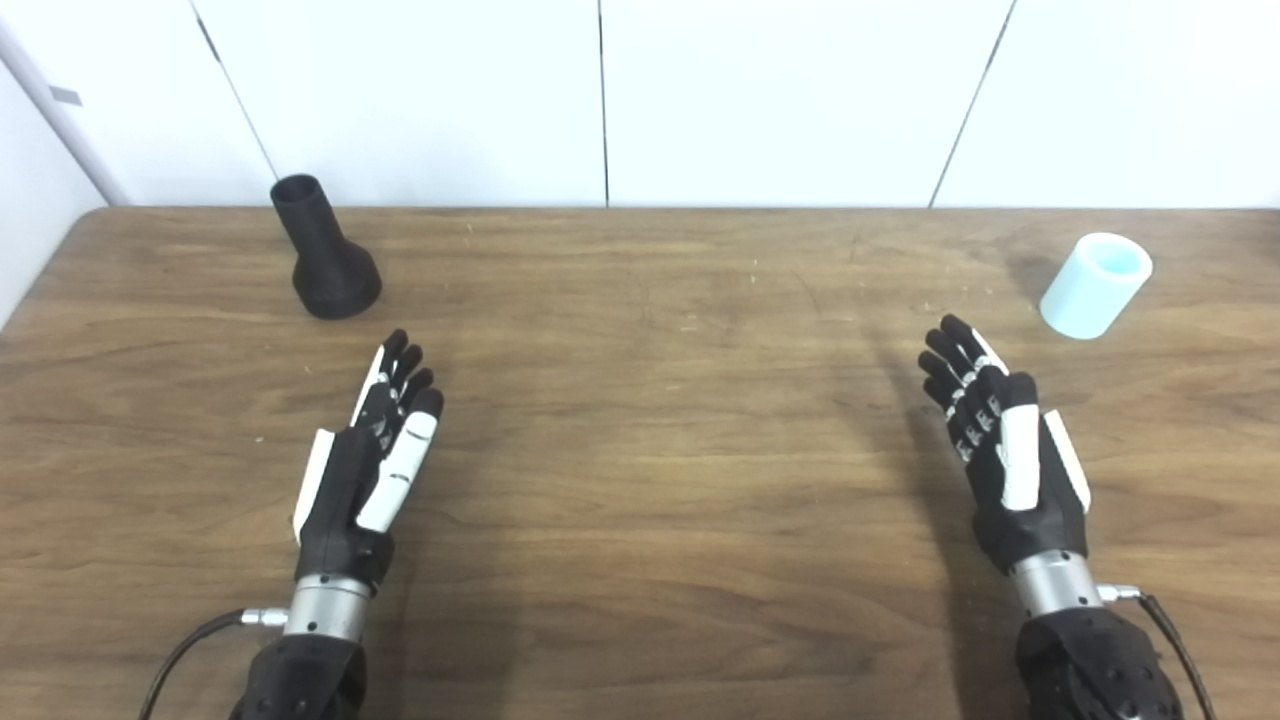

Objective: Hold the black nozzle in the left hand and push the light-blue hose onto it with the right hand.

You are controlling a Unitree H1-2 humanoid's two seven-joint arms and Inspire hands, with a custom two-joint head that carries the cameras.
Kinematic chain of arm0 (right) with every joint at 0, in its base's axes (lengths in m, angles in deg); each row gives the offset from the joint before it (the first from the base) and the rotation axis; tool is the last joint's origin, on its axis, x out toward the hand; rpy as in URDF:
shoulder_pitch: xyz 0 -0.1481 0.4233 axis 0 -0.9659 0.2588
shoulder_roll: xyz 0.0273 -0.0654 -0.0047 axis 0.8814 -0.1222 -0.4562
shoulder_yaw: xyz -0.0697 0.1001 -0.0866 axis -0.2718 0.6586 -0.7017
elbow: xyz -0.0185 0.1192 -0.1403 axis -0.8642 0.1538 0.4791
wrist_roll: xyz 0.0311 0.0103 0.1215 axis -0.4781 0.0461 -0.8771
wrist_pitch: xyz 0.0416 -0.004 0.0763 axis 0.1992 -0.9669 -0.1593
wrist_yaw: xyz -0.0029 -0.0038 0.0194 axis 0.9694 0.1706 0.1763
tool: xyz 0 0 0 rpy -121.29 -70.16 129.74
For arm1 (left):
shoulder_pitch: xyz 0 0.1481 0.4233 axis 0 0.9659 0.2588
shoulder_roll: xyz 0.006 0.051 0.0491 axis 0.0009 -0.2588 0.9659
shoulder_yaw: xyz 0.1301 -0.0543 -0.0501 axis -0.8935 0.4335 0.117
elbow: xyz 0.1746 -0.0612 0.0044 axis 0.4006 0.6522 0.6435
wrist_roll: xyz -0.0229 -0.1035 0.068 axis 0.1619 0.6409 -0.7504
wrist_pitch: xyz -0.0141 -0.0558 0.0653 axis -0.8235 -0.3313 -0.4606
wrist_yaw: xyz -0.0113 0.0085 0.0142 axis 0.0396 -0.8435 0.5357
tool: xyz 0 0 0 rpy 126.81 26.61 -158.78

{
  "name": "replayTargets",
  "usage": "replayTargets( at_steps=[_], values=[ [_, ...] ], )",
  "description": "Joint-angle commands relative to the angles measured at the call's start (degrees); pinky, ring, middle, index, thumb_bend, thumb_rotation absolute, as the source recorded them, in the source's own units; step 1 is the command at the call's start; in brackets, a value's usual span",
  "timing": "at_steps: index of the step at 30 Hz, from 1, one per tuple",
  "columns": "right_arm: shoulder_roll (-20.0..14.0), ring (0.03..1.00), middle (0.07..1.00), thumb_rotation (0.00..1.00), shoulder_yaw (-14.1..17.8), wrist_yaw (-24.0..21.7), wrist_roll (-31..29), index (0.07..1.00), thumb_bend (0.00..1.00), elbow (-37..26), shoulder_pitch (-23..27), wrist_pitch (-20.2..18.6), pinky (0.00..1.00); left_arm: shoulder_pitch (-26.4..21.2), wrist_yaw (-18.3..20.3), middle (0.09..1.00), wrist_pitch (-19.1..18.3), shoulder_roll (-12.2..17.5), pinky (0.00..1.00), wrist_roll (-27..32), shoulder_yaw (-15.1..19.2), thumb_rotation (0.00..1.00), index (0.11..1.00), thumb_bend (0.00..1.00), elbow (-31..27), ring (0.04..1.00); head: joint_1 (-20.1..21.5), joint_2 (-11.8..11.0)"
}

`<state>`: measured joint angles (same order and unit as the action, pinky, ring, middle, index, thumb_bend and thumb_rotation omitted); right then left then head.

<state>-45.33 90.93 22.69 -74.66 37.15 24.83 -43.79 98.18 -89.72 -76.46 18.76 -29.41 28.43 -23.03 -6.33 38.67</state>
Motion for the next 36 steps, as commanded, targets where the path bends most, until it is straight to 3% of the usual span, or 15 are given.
replayTargets(
  at_steps=[1,19,20,21,27,36],
  values=[
    [-0.93,0.977,0.967,1.00,-0.02,-1.06,-0.27,0.947,0.53,-1.42,1.32,3.02,1.00,-0.55,0.34,0.989,0.82,-1.13,0.99,0.57,0.15,0.75,1.000,0.39,-1.73,0.978,-0.22,0.05],
    [-1.23,0.990,0.983,1.00,0.32,-1.56,-0.21,0.955,0.56,-1.63,0.82,2.50,1.00,-0.11,0.21,0.980,0.96,-1.50,1.00,3.55,0.85,0.81,0.986,0.44,-1.55,0.977,-1.07,-0.27],
    [-1.01,0.990,0.982,1.00,0.08,-1.26,0.02,0.954,0.56,0.13,-0.03,0.17,1.00,0.12,0.14,0.980,0.00,-0.01,1.00,3.37,0.60,0.81,0.985,0.44,0.00,0.976,-1.35,-0.47],
    [-1.37,0.988,0.982,1.00,0.41,-1.63,-0.31,0.953,0.56,-1.55,0.77,2.61,1.00,0.03,0.08,0.980,1.03,-1.58,1.00,3.34,0.63,0.81,0.984,0.44,-1.57,0.976,-1.88,-0.69],
    [-2.12,0.978,0.968,1.00,1.03,-2.21,-0.74,0.952,0.58,-0.23,0.32,4.06,1.00,0.56,-0.55,0.979,1.52,-2.01,1.00,2.13,-0.02,0.82,0.979,0.45,-1.28,0.974,-5.19,-2.23],
    [-4.05,0.970,0.961,1.00,2.66,-4.78,-2.84,0.959,0.56,5.24,-0.17,9.10,1.00,1.35,-2.03,0.963,3.03,-3.41,0.98,-1.53,-2.39,0.83,0.972,0.46,0.09,0.952,-11.99,-6.44]
  ],
)
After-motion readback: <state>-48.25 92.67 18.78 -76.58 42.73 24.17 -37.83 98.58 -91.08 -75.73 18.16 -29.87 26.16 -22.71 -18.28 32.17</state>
